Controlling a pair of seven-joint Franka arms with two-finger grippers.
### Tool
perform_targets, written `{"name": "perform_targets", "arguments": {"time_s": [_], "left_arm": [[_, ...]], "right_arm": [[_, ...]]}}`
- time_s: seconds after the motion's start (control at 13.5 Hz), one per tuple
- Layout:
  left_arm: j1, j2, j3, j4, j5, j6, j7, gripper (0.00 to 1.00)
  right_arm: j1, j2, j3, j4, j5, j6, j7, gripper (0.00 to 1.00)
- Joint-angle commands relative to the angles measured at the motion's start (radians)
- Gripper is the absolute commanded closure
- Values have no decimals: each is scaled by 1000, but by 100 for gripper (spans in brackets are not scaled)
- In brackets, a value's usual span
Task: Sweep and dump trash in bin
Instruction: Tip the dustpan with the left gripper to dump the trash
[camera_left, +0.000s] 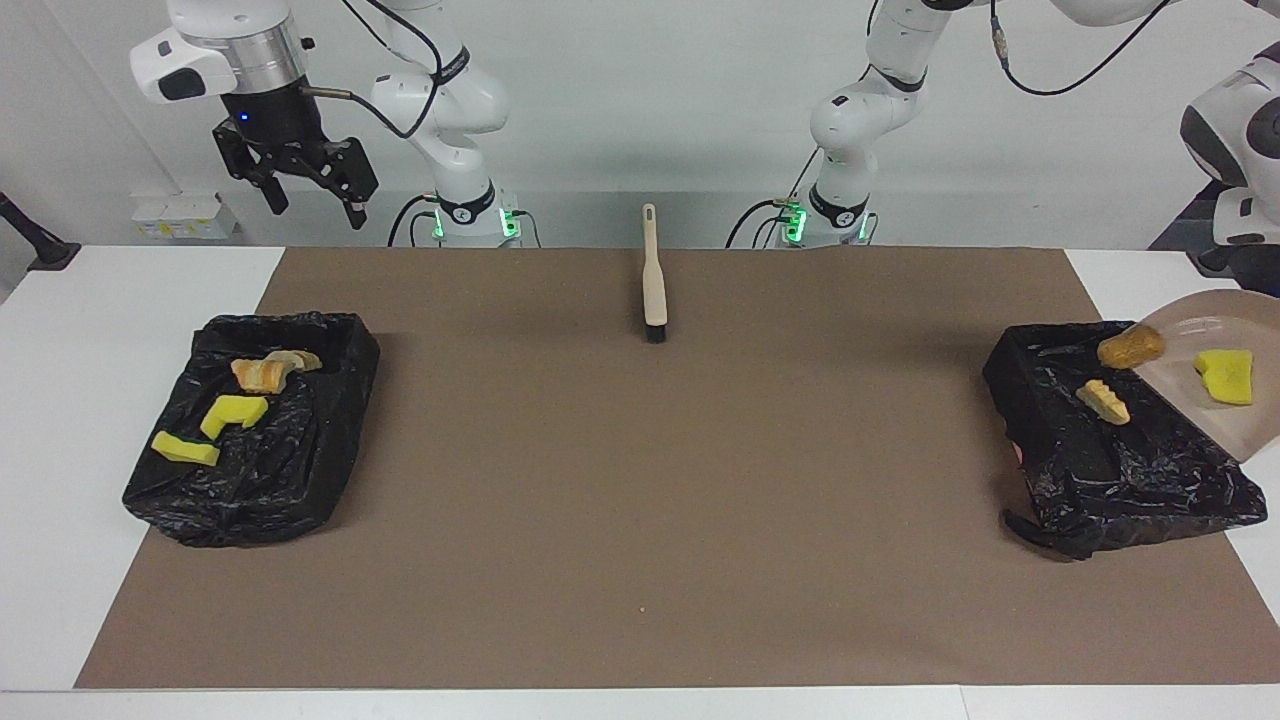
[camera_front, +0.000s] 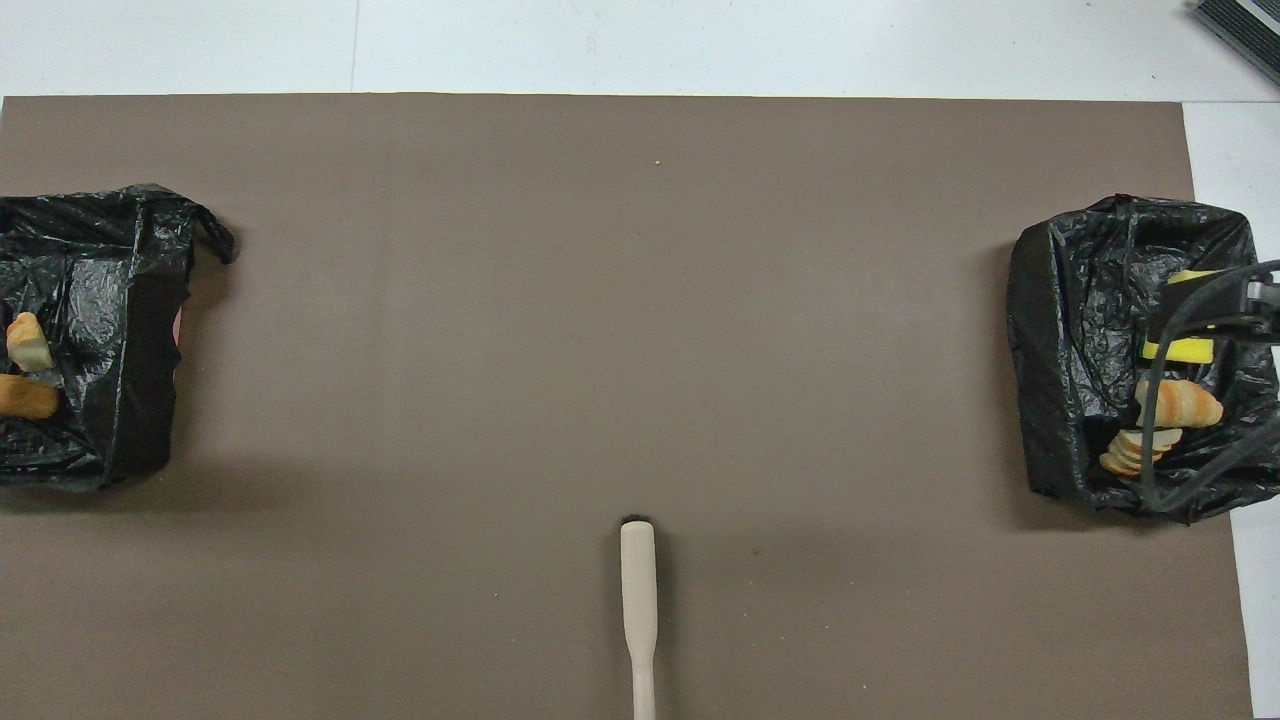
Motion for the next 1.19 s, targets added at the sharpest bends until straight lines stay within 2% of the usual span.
{"name": "perform_targets", "arguments": {"time_s": [0.0,0.22,0.44,0.67,0.82,0.96,1.11], "left_arm": [[-47,-4,13,-5,92,-11,-6,100],[-104,2,13,-8,199,-12,-8,100],[-135,2,13,-30,262,-26,-49,100],[-207,0,13,-91,271,-181,-220,100],[-216,0,13,-89,277,-215,-242,100],[-215,2,13,-79,352,-227,-236,100],[-247,-3,12,-89,356,-332,-247,100]], "right_arm": [[-14,-4,3,3,4,-29,-30,0],[-7,-2,-11,11,-1,-43,-65,0],[71,2,-107,11,-4,-43,-65,0],[71,1,-109,11,-4,-43,-63,0],[65,-2,-106,9,-2,-40,-63,0],[62,-4,-104,7,1,-29,-63,0],[65,-1,-106,3,8,-27,-62,0]]}}
